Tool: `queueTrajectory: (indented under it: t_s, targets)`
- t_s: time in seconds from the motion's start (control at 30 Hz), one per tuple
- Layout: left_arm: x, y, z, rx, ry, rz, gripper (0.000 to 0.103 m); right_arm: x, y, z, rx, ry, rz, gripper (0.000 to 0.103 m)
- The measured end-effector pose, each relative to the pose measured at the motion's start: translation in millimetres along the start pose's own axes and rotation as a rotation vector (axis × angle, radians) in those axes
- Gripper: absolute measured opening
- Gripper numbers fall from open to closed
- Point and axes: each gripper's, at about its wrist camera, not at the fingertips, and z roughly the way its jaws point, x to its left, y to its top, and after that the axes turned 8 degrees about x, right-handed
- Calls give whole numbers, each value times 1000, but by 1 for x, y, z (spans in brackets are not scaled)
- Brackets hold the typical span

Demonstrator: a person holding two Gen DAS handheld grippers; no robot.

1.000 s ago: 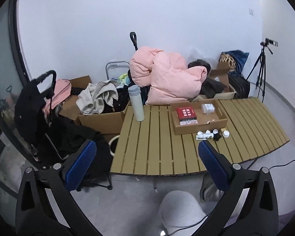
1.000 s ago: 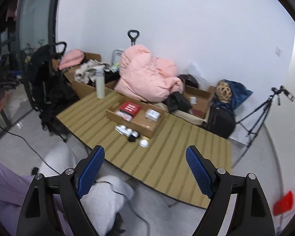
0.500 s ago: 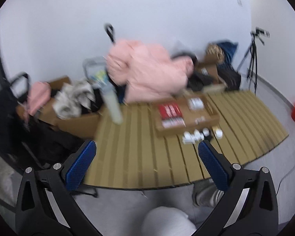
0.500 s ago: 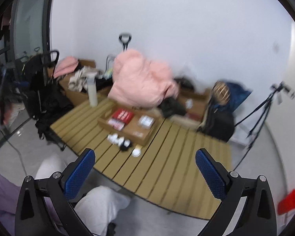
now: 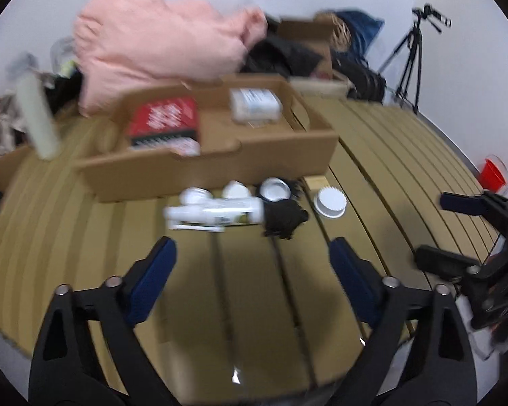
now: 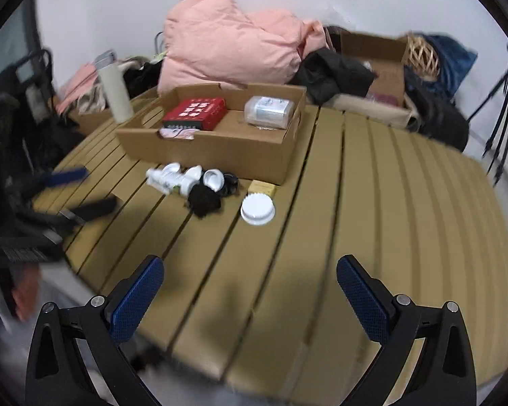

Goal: Organize objects
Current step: 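Grasp the white round lid with the right gripper, then lower the white lid into the tray and open the right gripper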

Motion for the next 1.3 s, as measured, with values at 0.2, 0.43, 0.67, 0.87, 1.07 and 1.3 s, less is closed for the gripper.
queueTrajectory:
  t_s: [0.2, 0.43, 0.67, 0.87, 1.07, 1.3]
  targets:
    - [-3, 17, 66, 106, -19, 17, 57, -8, 34, 67, 25, -12, 0, 70]
    - [-3, 21, 79, 98, -69, 6, 38, -22, 53, 108, 41, 74, -15, 62]
    - [1, 16, 71, 105, -153, -46, 27, -4, 49, 113, 36, 35, -73, 42]
    - [20, 14, 2, 109, -272, -115, 27, -13, 31, 66, 27, -29, -18, 42]
    - [36, -3, -120, 3, -126, -23, 27, -19, 8, -49, -42, -127, 9, 42]
    - [80, 5, -196, -161, -135, -123, 27, -24, 14, -150, -166, -70, 37, 42]
